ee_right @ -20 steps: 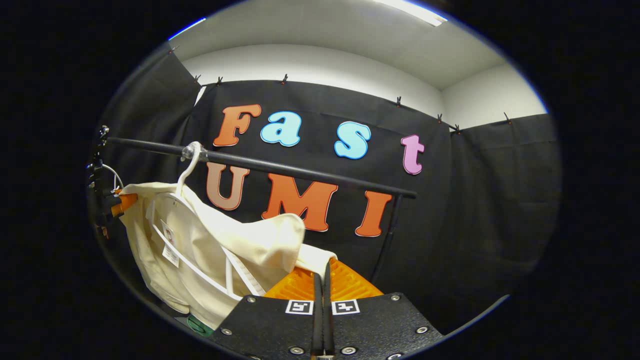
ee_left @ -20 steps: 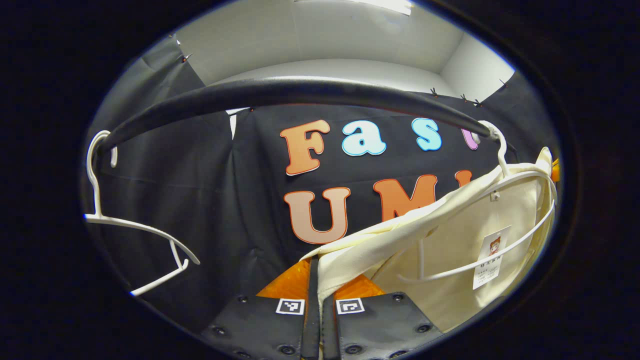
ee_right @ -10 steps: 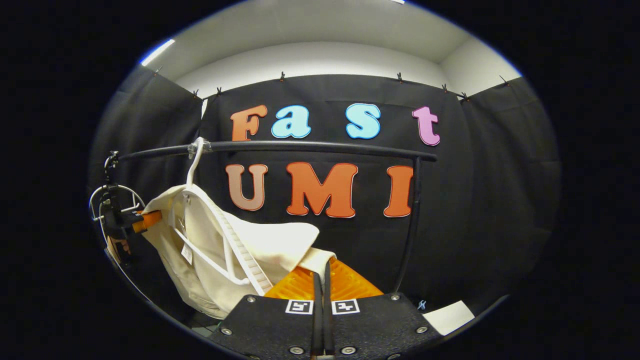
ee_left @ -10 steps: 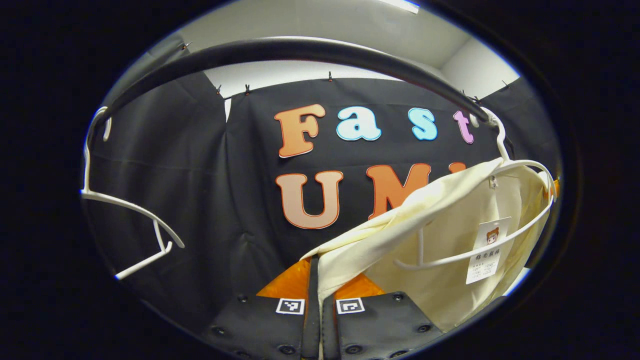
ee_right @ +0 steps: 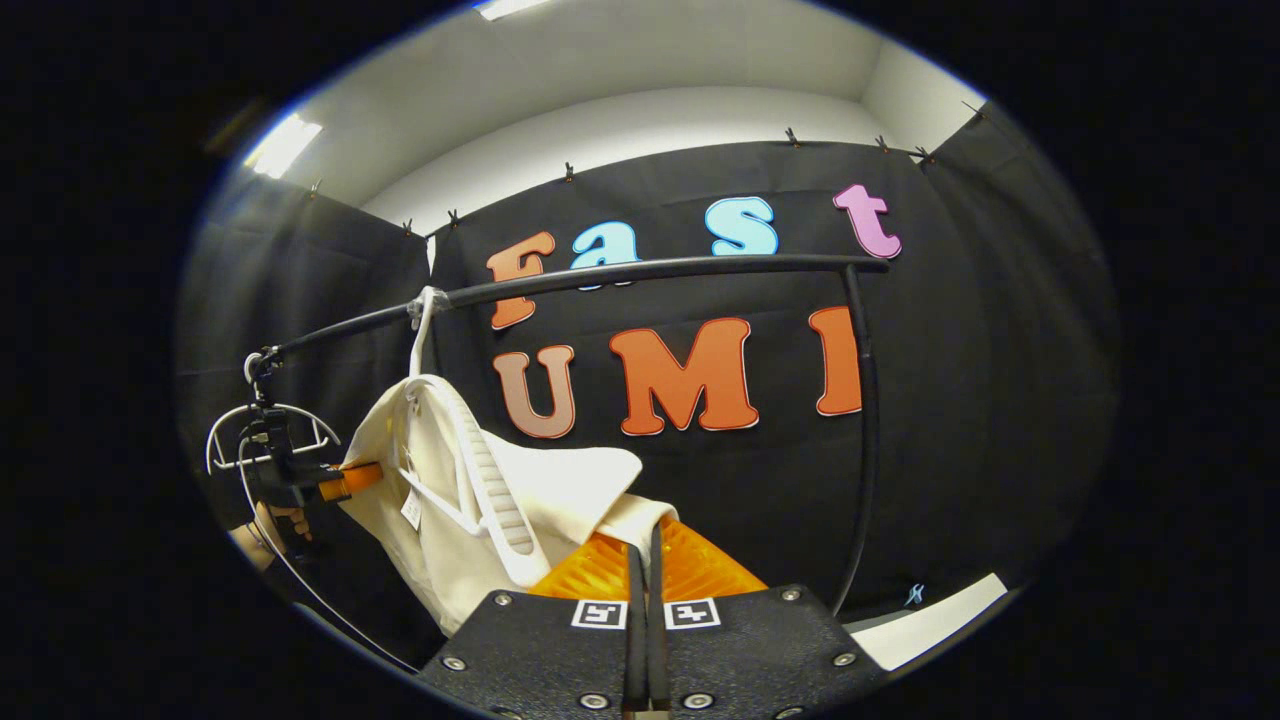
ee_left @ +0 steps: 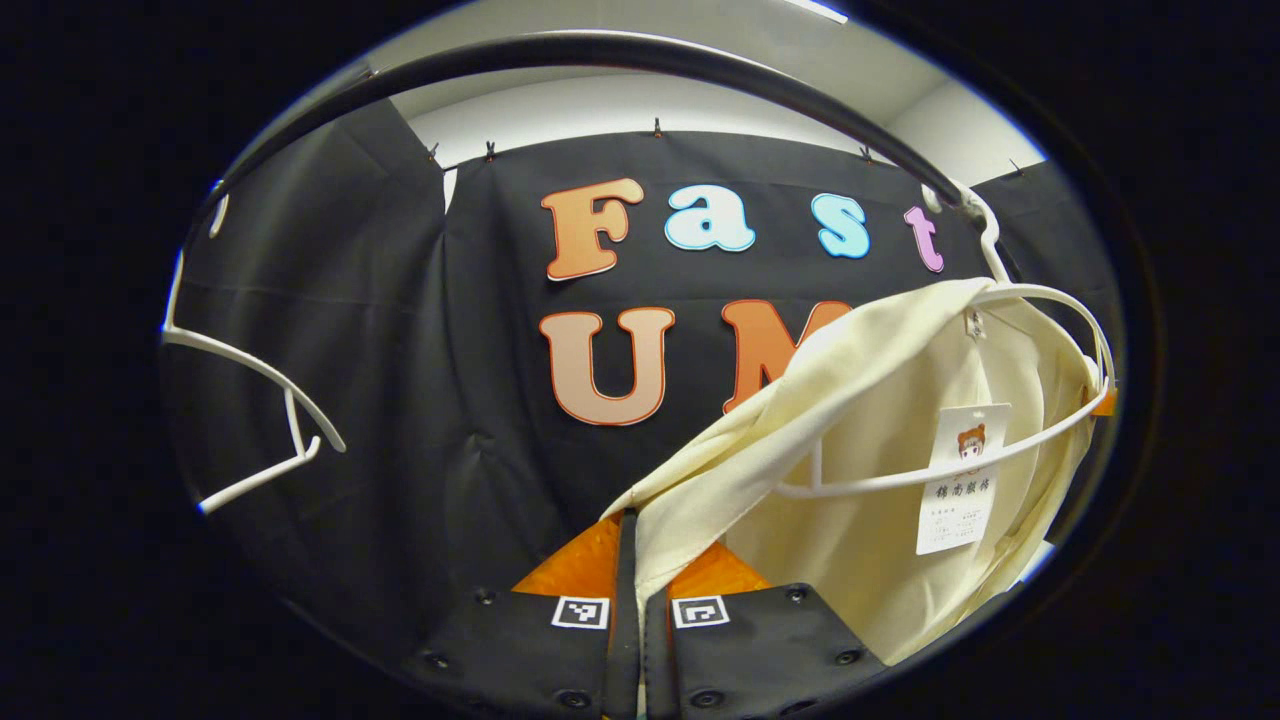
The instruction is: Grasp the clothes on the hanger with both hands and then place them into the laundry hamper below.
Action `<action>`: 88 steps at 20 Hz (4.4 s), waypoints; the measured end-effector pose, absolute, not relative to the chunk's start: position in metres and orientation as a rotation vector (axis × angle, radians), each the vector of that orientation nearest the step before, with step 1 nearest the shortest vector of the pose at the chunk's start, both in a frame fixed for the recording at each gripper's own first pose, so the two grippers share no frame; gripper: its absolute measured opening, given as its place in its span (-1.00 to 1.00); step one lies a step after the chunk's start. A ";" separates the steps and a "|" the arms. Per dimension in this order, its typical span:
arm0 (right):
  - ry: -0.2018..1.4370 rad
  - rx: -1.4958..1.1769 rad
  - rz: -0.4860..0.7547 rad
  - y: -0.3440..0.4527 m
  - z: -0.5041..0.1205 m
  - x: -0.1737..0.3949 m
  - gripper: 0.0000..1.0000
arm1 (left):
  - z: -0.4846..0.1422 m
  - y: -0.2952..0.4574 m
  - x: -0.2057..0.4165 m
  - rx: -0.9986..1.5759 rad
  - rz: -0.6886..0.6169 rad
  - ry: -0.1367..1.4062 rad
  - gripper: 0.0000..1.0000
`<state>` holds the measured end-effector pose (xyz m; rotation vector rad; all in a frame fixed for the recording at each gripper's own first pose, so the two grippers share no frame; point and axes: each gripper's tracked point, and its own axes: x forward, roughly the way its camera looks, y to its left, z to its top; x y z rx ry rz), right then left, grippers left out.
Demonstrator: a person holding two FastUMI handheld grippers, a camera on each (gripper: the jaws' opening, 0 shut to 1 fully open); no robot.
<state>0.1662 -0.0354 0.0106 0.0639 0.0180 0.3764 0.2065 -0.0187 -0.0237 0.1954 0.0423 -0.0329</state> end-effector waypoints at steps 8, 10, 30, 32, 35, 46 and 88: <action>0.102 0.071 0.359 0.009 -0.069 0.149 -1.00 | -0.052 -0.007 0.203 0.210 -0.008 0.106 -0.82; 0.123 0.071 0.359 0.016 -0.082 0.147 -1.00 | -0.059 -0.010 0.184 0.205 -0.015 0.122 -0.82; 0.177 -0.114 0.274 0.079 -0.127 0.136 -1.00 | -0.128 0.058 0.170 0.182 0.110 0.300 -0.82; 0.201 -0.102 0.285 0.084 -0.137 0.136 -1.00 | -0.144 0.070 0.163 0.181 0.121 0.331 -0.82; 0.230 -0.105 0.293 0.093 -0.152 0.142 -1.00 | -0.164 0.071 0.155 0.156 0.099 0.369 -0.82; 0.279 -0.127 0.396 0.157 -0.186 0.158 -1.00 | -0.202 0.003 0.151 0.146 -0.070 0.427 -0.81; 0.899 -0.098 0.146 0.118 -0.479 0.147 -0.78 | -0.492 0.003 0.057 -0.011 0.013 1.192 -0.74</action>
